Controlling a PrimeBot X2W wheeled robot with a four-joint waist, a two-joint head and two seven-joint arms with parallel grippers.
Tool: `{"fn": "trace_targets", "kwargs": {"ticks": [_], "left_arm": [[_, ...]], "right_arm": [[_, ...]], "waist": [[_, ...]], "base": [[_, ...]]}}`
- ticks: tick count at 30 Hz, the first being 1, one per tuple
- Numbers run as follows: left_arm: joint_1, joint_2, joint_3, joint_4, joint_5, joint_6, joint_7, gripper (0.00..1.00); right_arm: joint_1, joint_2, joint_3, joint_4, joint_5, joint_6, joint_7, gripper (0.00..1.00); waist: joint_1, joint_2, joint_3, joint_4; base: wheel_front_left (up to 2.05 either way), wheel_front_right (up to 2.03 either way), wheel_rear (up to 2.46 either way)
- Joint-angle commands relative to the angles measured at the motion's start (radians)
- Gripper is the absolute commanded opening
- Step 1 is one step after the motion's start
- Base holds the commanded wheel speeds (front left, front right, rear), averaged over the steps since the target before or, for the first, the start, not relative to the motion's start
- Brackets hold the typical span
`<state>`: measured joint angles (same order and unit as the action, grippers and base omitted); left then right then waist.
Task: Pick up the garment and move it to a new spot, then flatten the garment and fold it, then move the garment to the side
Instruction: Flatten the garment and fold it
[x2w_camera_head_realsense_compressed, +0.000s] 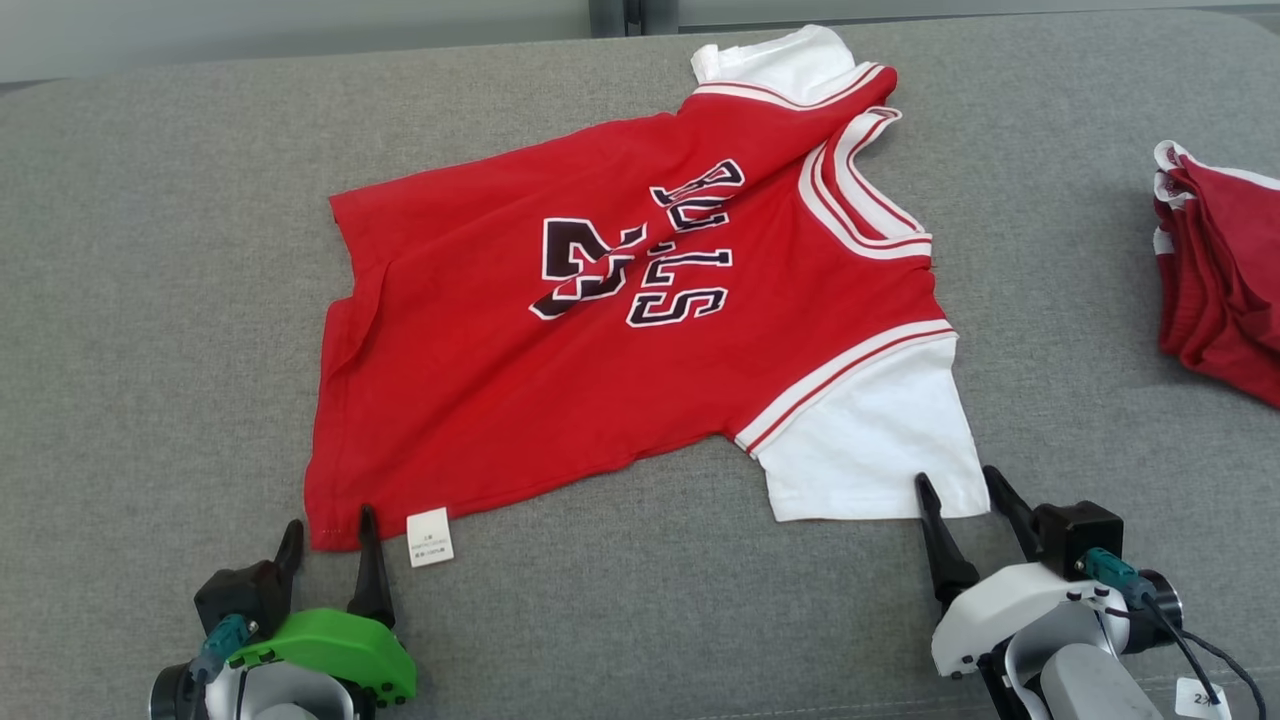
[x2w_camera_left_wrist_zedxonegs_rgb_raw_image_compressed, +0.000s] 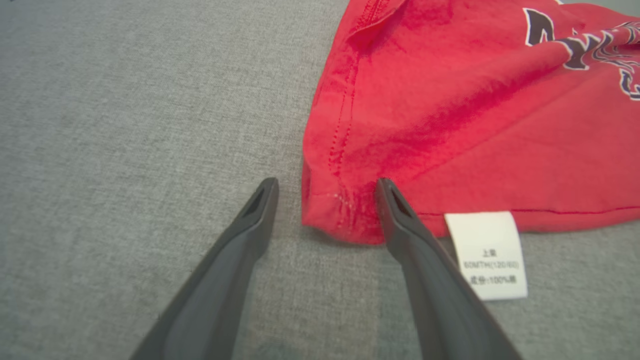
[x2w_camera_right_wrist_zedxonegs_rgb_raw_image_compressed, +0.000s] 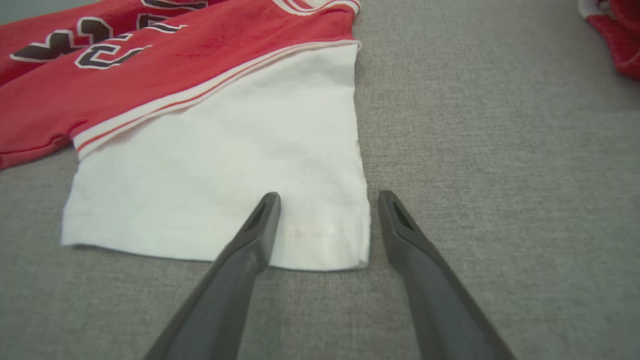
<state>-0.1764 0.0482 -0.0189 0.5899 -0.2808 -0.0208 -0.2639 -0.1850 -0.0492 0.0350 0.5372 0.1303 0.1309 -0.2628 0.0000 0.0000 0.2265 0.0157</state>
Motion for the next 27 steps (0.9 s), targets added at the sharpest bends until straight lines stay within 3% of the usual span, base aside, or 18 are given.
{"fn": "trace_targets", "kwargs": {"ticks": [1,4,5,6,20,27], "left_arm": [[-0.017,0.005,-0.002,0.004,0.002,-0.003,0.000,1.00],[-0.022,0.005,-0.002,0.005,-0.005,-0.005,0.000,0.98],[-0.022,0.005,-0.003,0.006,-0.005,-0.006,0.000,0.58],[-0.022,0.005,-0.002,0.004,-0.008,-0.011,0.000,0.00],[0.070,0.005,0.028,0.022,0.014,-0.036,0.000,0.00],[0.082,0.005,0.065,-0.041,0.046,-0.051,0.000,0.00]], "right_arm": [[-0.008,-0.003,-0.003,0.007,0.003,-0.001,-0.002,1.00],[-0.012,-0.003,-0.001,0.015,0.001,-0.001,-0.002,0.98],[-0.013,-0.003,0.003,0.019,0.003,-0.001,-0.002,0.76],[-0.013,-0.003,0.009,0.024,0.007,-0.001,-0.002,0.00],[0.061,-0.003,0.008,-0.003,0.049,-0.001,-0.003,0.00],[0.082,-0.003,-0.017,-0.116,0.093,-0.001,-0.003,0.00]], "waist": [[0.0000,0.0000,0.001,0.002],[0.0000,0.0000,0.001,0.002],[0.0000,0.0000,0.000,0.001],[0.0000,0.0000,-0.002,0.000],[0.0000,0.0000,-0.147,-0.010],[0.0000,0.0000,-0.220,-0.020]], "base": [[0.00,0.00,0.00],[0.00,0.00,0.00],[0.00,0.00,0.00],[0.00,0.00,0.00],[0.00,0.00,0.00],[0.00,0.00,0.00]]}}
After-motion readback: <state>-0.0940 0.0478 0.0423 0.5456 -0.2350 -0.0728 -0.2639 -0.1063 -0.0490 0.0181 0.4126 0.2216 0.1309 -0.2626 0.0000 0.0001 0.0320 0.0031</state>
